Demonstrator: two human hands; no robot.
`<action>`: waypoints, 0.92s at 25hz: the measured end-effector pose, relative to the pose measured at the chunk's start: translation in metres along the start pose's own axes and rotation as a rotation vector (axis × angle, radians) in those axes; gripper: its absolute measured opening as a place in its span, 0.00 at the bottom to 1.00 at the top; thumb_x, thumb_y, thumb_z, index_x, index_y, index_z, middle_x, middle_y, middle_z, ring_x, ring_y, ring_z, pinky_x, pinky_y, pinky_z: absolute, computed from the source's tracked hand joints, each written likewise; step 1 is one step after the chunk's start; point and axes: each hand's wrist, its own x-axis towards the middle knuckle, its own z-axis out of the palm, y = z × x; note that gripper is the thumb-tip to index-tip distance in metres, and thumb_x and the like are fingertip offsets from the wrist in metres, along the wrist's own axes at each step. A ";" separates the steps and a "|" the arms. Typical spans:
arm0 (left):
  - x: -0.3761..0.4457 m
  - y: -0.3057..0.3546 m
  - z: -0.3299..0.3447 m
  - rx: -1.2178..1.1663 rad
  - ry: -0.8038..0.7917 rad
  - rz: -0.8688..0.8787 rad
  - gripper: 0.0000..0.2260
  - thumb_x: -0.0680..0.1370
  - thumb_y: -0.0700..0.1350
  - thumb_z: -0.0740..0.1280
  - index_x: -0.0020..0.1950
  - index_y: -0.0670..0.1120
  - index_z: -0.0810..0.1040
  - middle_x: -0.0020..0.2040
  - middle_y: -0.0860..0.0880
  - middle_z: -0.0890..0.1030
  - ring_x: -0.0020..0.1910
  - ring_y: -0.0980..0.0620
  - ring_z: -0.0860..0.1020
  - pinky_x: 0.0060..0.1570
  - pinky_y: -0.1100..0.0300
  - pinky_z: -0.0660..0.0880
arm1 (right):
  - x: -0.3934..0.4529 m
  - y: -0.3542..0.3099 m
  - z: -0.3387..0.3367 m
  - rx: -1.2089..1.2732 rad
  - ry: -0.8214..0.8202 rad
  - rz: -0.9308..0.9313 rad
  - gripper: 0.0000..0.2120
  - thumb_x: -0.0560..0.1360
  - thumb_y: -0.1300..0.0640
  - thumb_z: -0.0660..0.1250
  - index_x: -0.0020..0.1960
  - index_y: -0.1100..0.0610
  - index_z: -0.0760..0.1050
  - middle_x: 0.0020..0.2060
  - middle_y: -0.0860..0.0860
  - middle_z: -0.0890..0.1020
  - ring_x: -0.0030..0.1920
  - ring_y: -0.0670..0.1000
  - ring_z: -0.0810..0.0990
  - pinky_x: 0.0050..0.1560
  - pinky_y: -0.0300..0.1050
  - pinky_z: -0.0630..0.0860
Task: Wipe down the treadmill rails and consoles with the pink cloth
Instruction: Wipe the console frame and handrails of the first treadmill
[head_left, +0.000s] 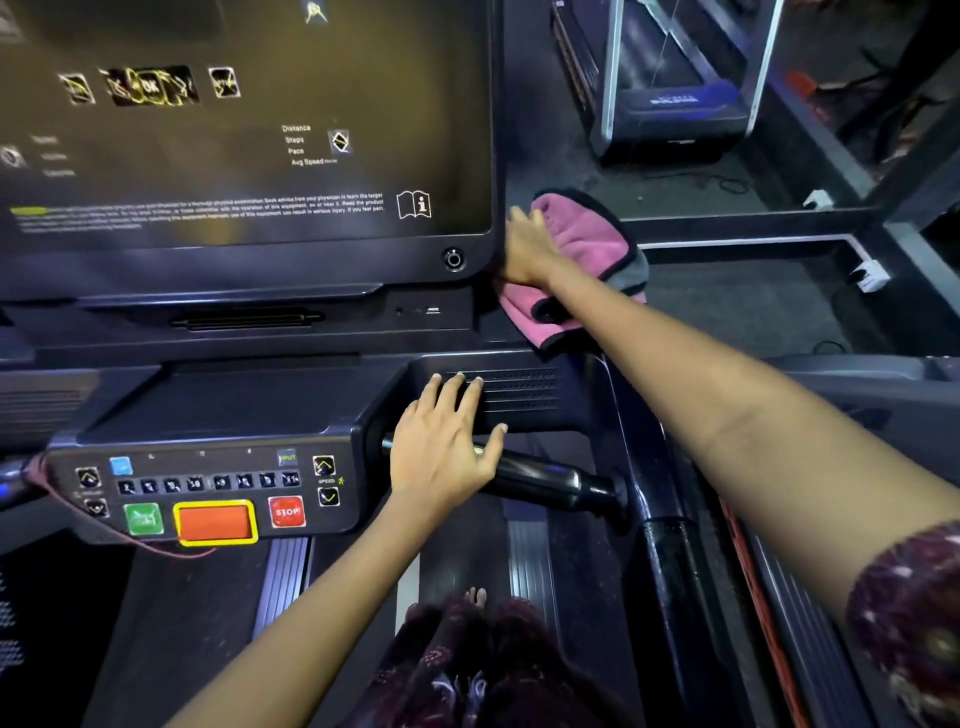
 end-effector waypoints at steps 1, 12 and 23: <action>0.000 0.000 0.000 0.005 -0.002 -0.005 0.28 0.72 0.60 0.53 0.61 0.44 0.77 0.58 0.45 0.80 0.60 0.43 0.77 0.51 0.53 0.76 | 0.000 0.002 -0.001 0.021 -0.014 -0.008 0.18 0.76 0.55 0.59 0.66 0.54 0.70 0.61 0.55 0.75 0.64 0.58 0.66 0.67 0.55 0.56; -0.003 0.000 -0.003 0.004 -0.053 -0.036 0.36 0.71 0.64 0.44 0.69 0.43 0.68 0.66 0.45 0.73 0.69 0.43 0.67 0.63 0.52 0.67 | -0.050 0.052 0.000 0.108 0.051 0.313 0.18 0.79 0.48 0.56 0.68 0.39 0.67 0.63 0.53 0.71 0.64 0.60 0.65 0.64 0.64 0.59; -0.004 0.002 -0.009 -0.058 -0.070 -0.011 0.32 0.77 0.60 0.56 0.75 0.42 0.57 0.70 0.44 0.68 0.72 0.45 0.63 0.66 0.53 0.62 | -0.157 0.036 0.011 0.043 0.102 0.268 0.19 0.78 0.46 0.58 0.69 0.41 0.66 0.62 0.50 0.72 0.63 0.56 0.65 0.62 0.56 0.61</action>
